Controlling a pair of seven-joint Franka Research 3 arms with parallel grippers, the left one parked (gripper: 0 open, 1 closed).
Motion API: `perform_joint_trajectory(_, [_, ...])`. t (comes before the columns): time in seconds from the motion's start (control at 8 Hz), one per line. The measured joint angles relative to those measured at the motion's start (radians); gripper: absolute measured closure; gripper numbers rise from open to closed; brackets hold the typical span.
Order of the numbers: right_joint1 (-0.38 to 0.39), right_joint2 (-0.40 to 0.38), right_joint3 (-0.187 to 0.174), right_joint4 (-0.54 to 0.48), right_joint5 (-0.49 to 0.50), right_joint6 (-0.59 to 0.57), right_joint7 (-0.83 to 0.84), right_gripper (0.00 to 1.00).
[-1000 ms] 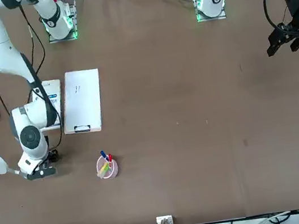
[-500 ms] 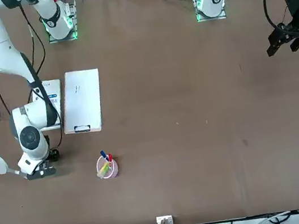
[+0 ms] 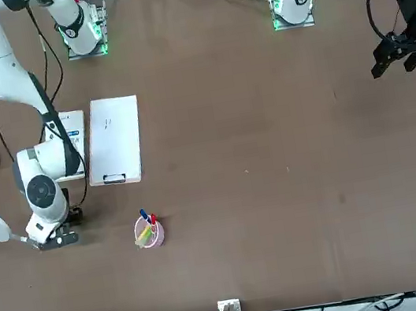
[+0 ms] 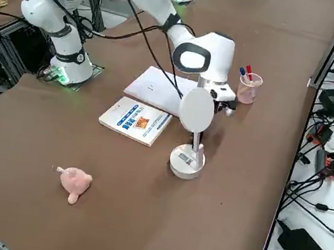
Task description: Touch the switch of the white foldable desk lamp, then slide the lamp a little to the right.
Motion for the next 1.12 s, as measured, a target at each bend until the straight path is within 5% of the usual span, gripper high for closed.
perform_joint_trajectory(0.5, [0.099,-0.083,0.004,0.101,-0.062,-0.222,-0.253,0.0])
perform_joint_trajectory(1.12, [0.056,-0.066,-0.012,0.172,-0.089,-0.254,-0.804,0.0])
